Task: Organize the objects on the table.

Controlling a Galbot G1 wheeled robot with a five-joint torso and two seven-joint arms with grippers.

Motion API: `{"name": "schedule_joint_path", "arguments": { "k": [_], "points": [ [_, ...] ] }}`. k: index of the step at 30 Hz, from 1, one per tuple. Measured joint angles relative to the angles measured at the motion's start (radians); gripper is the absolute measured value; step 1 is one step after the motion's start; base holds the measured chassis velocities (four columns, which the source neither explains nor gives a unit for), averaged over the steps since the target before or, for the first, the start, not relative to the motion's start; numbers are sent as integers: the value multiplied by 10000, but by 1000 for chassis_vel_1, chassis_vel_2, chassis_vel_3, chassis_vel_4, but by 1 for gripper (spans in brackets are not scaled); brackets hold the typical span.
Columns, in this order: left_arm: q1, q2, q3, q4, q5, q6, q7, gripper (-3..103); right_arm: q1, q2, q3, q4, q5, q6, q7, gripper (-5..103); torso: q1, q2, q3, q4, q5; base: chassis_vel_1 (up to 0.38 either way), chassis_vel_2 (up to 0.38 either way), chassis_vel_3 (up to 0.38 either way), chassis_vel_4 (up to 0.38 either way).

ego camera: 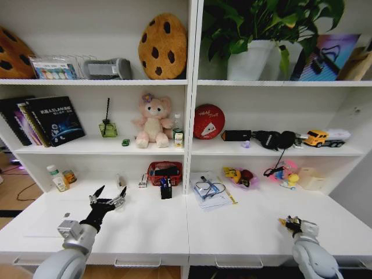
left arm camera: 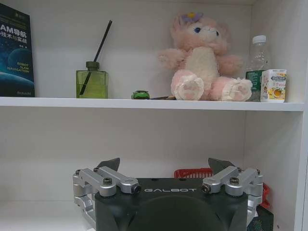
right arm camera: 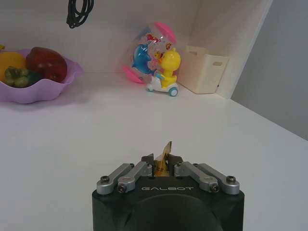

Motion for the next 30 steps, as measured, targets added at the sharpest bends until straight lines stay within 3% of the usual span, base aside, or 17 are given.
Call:
{"name": "schedule_joint_path", "arguments": {
  "k": [2, 6, 10, 12, 13, 15, 16, 18, 19, 21, 22, 24, 30],
  "points": [
    [0, 0, 0, -1, 0, 0, 1, 100, -1, 39, -12, 32, -31, -4, -1, 10, 0, 0, 0, 0, 0, 0, 0, 0, 0],
    [0, 0, 0, 0, 0, 0, 0, 100, -29, 44, -15, 146, -164, 47, -94, 1, 0, 0, 0, 0, 0, 0, 0, 0, 0],
    [0, 0, 0, 0, 0, 0, 0, 100, -48, 2, -8, 198, -418, 461, -529, 0, 0, 0, 1, -1, 1, 0, 0, 0, 0],
    [0, 1, 0, 0, 0, 0, 0, 100, -14, -211, -29, 254, -657, 1044, -1340, 0, 0, 0, 0, -2, 0, 0, 0, 0, 0],
    [0, 1, 0, 0, 0, 0, 0, 100, -14, -211, -29, 254, -657, 1044, -1340, 0, 0, 0, 0, -2, 0, 0, 0, 0, 0],
    [0, 0, 0, 0, 0, 0, 0, 100, 255, -669, -286, 270, -632, 1523, -2366, 0, -1, 0, 0, -2, 0, 0, 0, 0, 0],
    [0, 0, 0, 0, 0, 0, 0, 100, 255, -669, -286, 270, -632, 1523, -2366, 0, -1, 0, 0, -2, 0, 0, 0, 0, 0],
    [0, 0, 1, 0, 0, 0, 1, 100, 1021, -1383, -1178, -285, -281, 2026, -3002, 0, -1, 1, 0, -1, -3, 0, 0, 0, 0],
    [0, 0, 1, 0, 0, 0, 1, 100, 1021, -1383, -1178, -285, -281, 2026, -3002, 0, -1, 1, 0, -1, -3, 0, 0, 0, 0],
    [0, 1, -1, -1, 0, 0, 0, 100, 2529, -1992, -2442, -1414, -63, 2356, -2995, 0, 0, 0, 1, 4, 5, 0, 0, 0, 0],
    [0, 1, -1, -1, 0, 0, 0, 100, 2529, -1992, -2442, -1414, -63, 2356, -2995, 0, 0, 0, 1, 4, 5, 0, 0, 0, 0],
    [0, 1, 2, 0, -1, 0, 8, 100, 4180, -2330, -3678, -2695, 226, 2451, -2638, 0, 1, -1, 2, 5, -3, 0, 0, 0, 0],
    [0, 0, 1, 0, 0, 0, -2, 100, 6091, -2404, -4894, -4438, 45, 2680, -2522, 0, 1, -1, 2, -2, -2, 0, 0, 0, 0]
  ]
}}
